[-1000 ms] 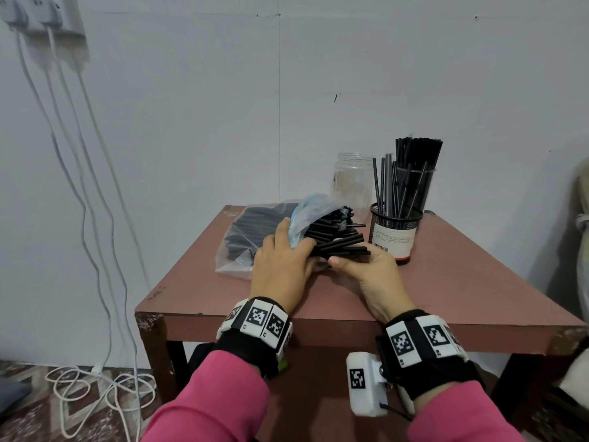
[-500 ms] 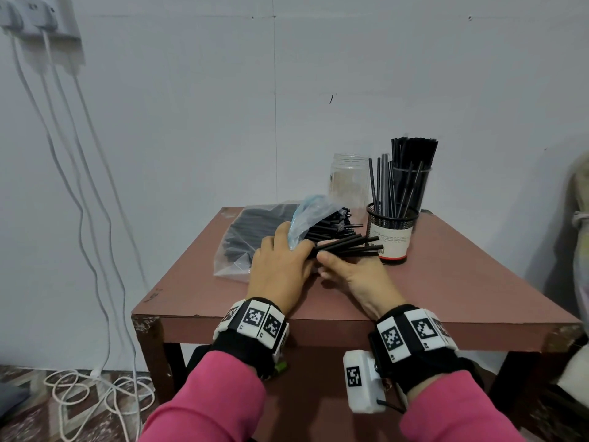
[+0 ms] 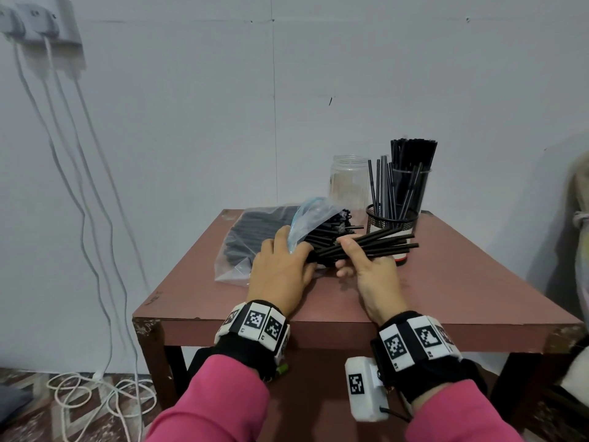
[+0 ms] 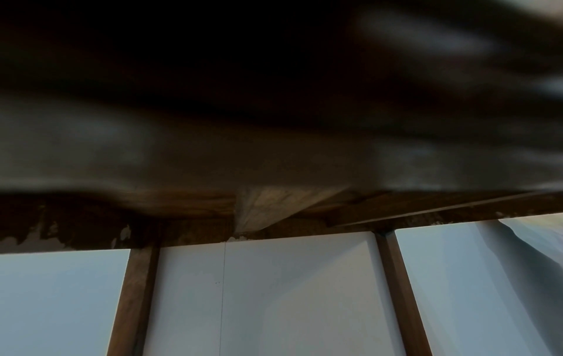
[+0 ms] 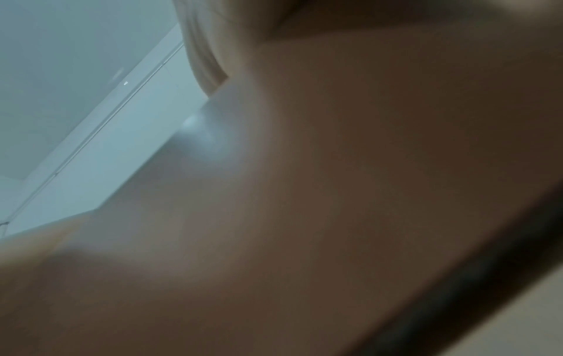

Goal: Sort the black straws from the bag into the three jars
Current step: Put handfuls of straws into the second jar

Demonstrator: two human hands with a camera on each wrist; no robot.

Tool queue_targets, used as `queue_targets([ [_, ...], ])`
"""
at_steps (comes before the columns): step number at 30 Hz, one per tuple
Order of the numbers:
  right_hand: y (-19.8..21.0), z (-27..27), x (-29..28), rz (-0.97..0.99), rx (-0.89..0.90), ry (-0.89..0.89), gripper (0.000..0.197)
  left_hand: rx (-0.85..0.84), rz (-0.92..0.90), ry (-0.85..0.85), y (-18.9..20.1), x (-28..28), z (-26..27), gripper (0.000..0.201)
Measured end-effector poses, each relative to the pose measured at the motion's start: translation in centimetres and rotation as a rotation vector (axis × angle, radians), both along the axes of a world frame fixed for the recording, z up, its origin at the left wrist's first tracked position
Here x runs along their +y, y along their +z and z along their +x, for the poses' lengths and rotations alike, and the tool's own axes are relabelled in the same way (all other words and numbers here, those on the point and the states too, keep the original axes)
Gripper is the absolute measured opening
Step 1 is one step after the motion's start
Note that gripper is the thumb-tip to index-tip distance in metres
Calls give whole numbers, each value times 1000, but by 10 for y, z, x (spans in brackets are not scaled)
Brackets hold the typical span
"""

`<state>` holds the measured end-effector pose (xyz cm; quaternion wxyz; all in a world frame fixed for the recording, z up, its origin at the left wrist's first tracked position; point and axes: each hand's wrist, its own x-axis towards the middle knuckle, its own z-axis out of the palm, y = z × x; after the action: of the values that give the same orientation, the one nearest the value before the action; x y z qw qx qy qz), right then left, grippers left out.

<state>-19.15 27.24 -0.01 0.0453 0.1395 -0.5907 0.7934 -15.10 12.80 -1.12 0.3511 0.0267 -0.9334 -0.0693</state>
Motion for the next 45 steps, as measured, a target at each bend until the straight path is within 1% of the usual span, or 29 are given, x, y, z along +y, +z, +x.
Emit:
queue_targets([
  [2,-1,0,2,2,-27,-55,17,1,21,4,0,0,0,26],
  [4,2,3,7,4,-9,-61,17,1,29,6,-1,0,-1,26],
  [7,20,6,19,12,52,-67,17,7,61,16,-1,-1,-1,29],
  [9,43,3,34,63,140,-104,16,0,79,20,-1,-1,-1,32],
  [12,89,-14,61,141,253,-234,11,-11,90,16,-2,-1,-1,34],
  [15,134,-42,84,227,350,-350,17,-24,108,5,-2,-2,-2,35],
  [17,156,-60,93,325,366,-392,24,-24,117,3,-2,-2,-1,35],
  [20,174,-85,96,545,277,-384,34,-55,133,4,-1,-2,-1,37],
  [22,176,-96,90,725,175,-346,33,-55,138,5,-1,-2,0,37],
  [26,162,-105,68,1067,55,-298,24,-34,144,-3,-1,-1,0,36],
  [29,142,-107,54,1194,14,-278,28,-51,148,-4,0,-2,0,37],
  [32,123,-110,46,1215,14,-285,27,-57,156,-5,0,-2,0,37],
  [35,111,-109,45,1194,46,-301,36,-71,158,-8,0,-2,1,38],
  [36,109,-107,45,1177,55,-306,36,-79,160,-4,1,-2,1,39],
  [38,104,-105,47,1106,84,-323,40,-86,162,5,1,-2,1,40],
  [40,100,-99,50,983,117,-343,51,-90,166,6,1,-1,2,40],
  [41,99,-94,52,913,151,-367,51,-94,166,5,2,-1,2,40],
  [43,100,-77,53,793,247,-427,37,-103,164,3,2,-1,2,41],
  [45,103,-55,50,713,342,-446,21,-103,178,-9,2,-1,3,42],
])
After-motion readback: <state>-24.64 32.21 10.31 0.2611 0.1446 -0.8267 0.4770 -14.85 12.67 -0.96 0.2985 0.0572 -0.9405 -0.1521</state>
